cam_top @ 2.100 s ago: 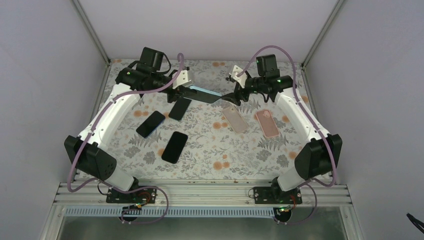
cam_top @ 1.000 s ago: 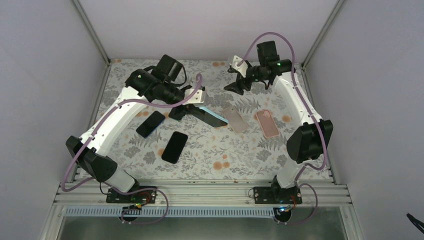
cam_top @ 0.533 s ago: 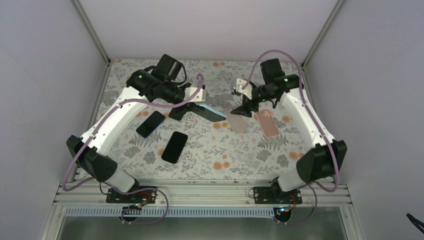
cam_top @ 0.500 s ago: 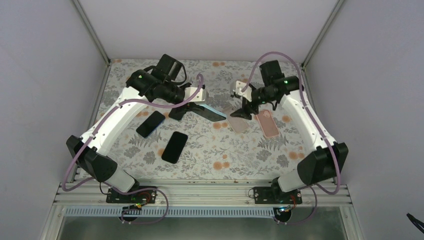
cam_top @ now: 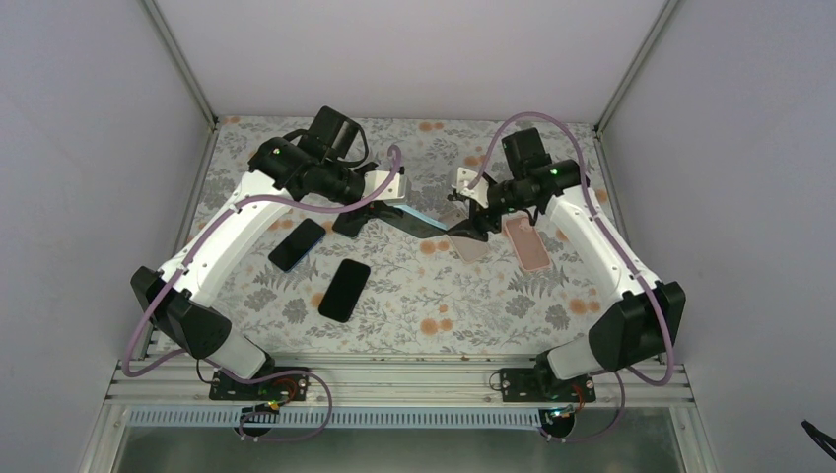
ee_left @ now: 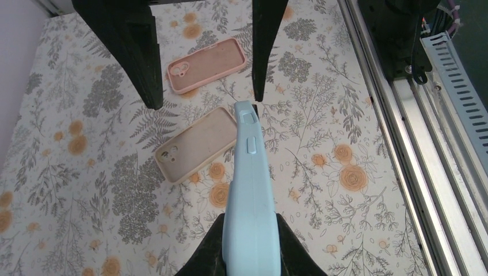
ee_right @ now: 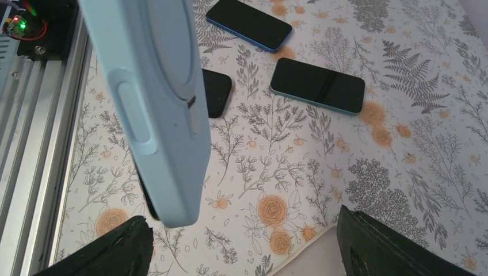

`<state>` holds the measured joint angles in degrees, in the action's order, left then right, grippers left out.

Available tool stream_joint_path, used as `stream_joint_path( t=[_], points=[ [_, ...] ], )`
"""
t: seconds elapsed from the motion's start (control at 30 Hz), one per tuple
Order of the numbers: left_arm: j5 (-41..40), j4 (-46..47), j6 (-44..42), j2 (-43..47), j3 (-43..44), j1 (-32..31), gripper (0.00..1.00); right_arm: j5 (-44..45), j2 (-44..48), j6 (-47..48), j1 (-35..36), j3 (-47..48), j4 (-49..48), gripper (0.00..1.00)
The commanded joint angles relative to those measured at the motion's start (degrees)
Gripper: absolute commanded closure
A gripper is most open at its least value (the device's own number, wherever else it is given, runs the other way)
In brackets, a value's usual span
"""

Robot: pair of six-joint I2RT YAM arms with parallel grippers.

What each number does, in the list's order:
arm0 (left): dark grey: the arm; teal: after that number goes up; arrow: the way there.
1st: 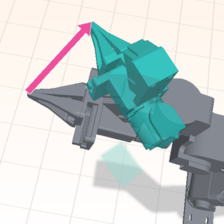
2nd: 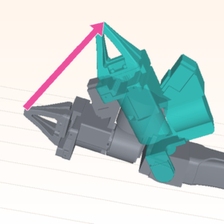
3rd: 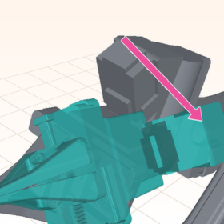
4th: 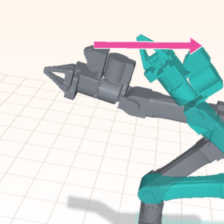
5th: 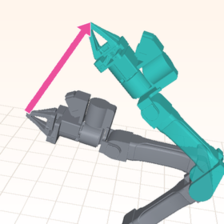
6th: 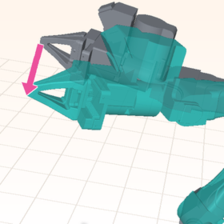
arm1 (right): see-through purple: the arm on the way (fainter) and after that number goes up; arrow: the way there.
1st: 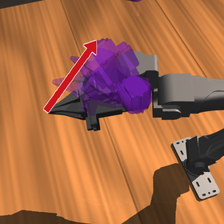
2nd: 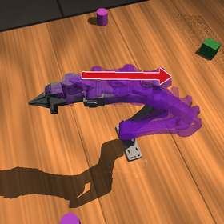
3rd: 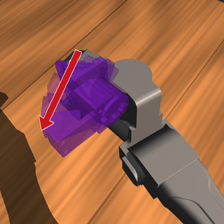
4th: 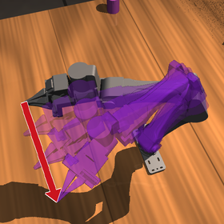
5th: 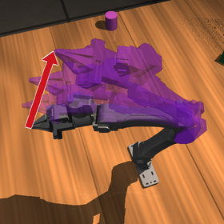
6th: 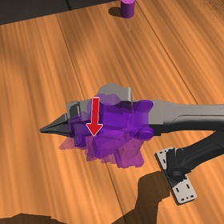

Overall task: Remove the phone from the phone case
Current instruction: Remove the phone case from the phone.

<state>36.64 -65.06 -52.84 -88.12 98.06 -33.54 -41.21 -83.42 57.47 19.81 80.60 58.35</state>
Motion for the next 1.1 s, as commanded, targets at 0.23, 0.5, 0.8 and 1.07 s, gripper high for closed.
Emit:
stream_joint_path(
  t=[0.23,0.5,0.8,1.07],
  points=[
    [3.1,1.8,0.9,0.6,1.6,0.1,0.98,0.2,-1.9,-4.0,0.1,1.1,-6.7,0.23],
    [8.9,-0.1,0.4,-0.2,1.9,0.1,0.98,3.5,-4.3,-8.8,0.1,2.4,-13.9,0.25],
    [22.0,-6.9,-2.2,-2.8,8.3,0.1,0.98,12.5,-6.4,-14.6,1.8,2.9,-25.6,0.29],
    [23.0,-6.2,-2.2,-3.3,8.3,0.1,0.98,4.7,-9.3,-13.7,6.9,7.7,-20.1,0.26]
  ],
)
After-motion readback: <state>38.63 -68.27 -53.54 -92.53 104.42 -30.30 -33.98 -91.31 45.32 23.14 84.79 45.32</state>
